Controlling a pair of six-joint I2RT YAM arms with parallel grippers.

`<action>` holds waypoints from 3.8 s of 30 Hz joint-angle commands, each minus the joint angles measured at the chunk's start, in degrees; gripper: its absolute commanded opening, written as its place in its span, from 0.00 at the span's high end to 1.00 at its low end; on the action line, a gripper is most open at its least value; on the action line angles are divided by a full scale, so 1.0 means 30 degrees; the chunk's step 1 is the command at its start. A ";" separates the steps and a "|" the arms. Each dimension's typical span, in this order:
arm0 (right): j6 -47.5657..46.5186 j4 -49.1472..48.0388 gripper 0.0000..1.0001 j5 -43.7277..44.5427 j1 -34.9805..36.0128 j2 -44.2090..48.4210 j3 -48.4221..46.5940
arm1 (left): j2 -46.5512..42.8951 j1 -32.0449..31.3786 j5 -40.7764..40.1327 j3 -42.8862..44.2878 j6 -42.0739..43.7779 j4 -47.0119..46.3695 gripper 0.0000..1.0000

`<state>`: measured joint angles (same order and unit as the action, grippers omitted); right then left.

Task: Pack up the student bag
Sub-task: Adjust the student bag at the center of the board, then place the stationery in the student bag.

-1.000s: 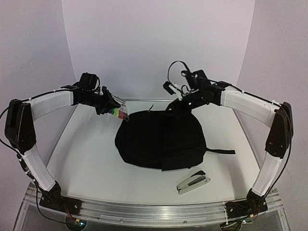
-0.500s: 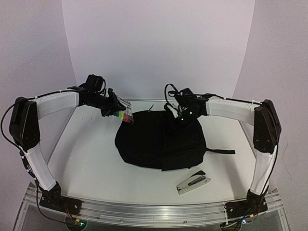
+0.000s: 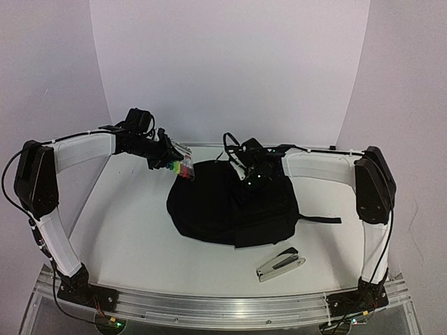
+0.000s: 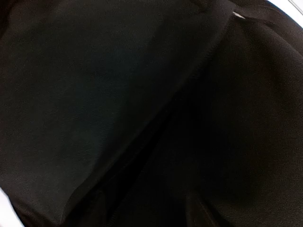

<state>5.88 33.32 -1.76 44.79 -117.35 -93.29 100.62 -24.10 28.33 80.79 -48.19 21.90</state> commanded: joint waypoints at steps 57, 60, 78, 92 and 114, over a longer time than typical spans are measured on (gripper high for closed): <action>-0.1814 0.1158 0.53 0.0022 -0.4067 0.2487 0.0390 | 0.7212 -0.3837 0.8491 0.2626 -0.4451 -1.0062 1.00; -0.2404 0.1284 0.48 -0.0011 -0.3809 0.1992 -0.0520 | 0.7309 -0.3840 0.8354 0.2864 -0.4049 -0.9266 1.00; -0.4745 0.1395 0.51 0.4963 -0.2718 -0.1409 -0.2013 | 0.5928 -0.3277 0.6992 0.2084 -0.3465 -0.8374 1.00; -0.3628 0.1785 1.00 0.3261 -0.3696 0.0855 -0.2652 | 0.6287 -0.3204 0.7331 0.3178 -0.2703 -0.7428 1.00; -0.0148 -0.1639 1.00 -0.1280 -0.3855 0.3799 -0.0754 | 1.1817 -0.4151 1.1799 0.7000 -0.7415 -1.1994 1.00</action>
<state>3.10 34.49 -1.61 32.99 -110.33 -96.05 132.54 -36.58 60.14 98.60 -64.07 -6.55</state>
